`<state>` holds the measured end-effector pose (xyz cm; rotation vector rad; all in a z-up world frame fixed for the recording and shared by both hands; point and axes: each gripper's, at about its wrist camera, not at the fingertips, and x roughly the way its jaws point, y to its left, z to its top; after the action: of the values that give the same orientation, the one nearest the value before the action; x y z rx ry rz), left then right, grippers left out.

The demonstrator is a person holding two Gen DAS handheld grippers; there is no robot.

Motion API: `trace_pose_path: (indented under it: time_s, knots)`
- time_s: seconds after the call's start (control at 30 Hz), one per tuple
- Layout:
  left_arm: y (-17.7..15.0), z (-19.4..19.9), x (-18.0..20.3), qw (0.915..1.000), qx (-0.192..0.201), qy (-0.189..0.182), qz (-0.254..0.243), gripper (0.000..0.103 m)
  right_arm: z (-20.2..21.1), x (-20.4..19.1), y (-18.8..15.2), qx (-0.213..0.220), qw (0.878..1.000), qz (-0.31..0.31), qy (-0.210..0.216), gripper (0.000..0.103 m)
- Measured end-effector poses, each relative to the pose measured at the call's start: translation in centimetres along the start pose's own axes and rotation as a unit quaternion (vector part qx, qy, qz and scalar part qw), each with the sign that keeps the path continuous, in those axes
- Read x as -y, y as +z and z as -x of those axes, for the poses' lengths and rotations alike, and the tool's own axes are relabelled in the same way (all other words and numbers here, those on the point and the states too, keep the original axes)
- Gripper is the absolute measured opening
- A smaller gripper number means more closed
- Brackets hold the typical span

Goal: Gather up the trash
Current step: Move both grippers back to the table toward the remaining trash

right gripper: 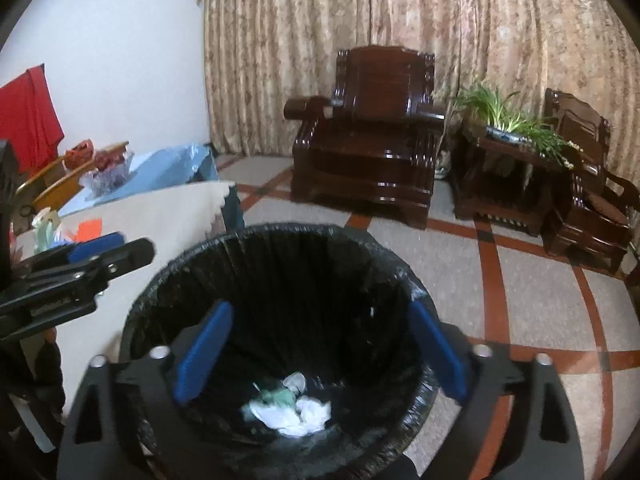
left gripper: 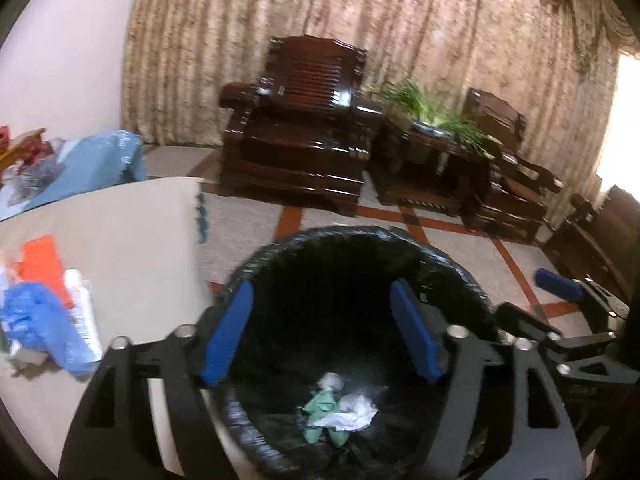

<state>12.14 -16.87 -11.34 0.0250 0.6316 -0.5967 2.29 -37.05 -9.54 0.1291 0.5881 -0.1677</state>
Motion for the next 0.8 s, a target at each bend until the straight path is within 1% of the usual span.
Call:
trace_pose_path:
  time_s: [0.07,0.1,0.27,0.3,0.37,0.43,0.47,0.57,0.67,0.8]
  knots:
    - [0.1,1.1,-1.1,0.9998,0.009,0.018,0.004,0.083,0.1,-0.8,0.5,0.006,1.000,0.001,0.012,0.097]
    - [0.1,2.0,-1.9,0.9994,0.014,0.032,0.008,0.085,0.0,-1.3,0.6,0.008,1.000,0.002,0.018,0.097]
    - [-0.1,5.9,-5.5,0.9948,0.038,0.093,0.016,0.087,-0.6,-4.9,1.9,0.022,0.998,0.010,0.059,0.097]
    - [-0.2,6.9,-6.5,0.9923,0.044,0.114,0.019,0.087,-0.8,-5.7,2.1,0.024,0.997,0.013,0.067,0.097]
    - [-0.2,8.4,-7.9,0.9886,0.051,0.140,0.026,0.087,-1.4,-7.6,2.6,0.027,0.996,0.020,0.087,0.097]
    - [-0.5,9.7,-9.9,0.9825,0.057,0.173,0.037,0.087,-1.9,-9.5,2.8,0.030,0.994,0.030,0.103,0.097]
    - [-0.8,10.4,-11.1,0.9785,0.058,0.193,0.044,0.087,-2.3,-10.9,3.0,0.030,0.992,0.037,0.114,0.097]
    - [-1.6,11.6,-14.2,0.9699,0.053,0.228,0.067,0.087,-3.4,-13.6,3.2,0.028,0.989,0.048,0.136,0.097]
    - [-2.4,12.6,-16.8,0.9628,0.046,0.252,0.086,0.087,-4.7,-16.4,3.4,0.022,0.986,0.058,0.156,0.097]
    - [-3.3,13.4,-19.5,0.9569,0.044,0.269,0.100,0.085,-6.5,-20.3,3.0,0.011,0.981,0.077,0.180,0.097]
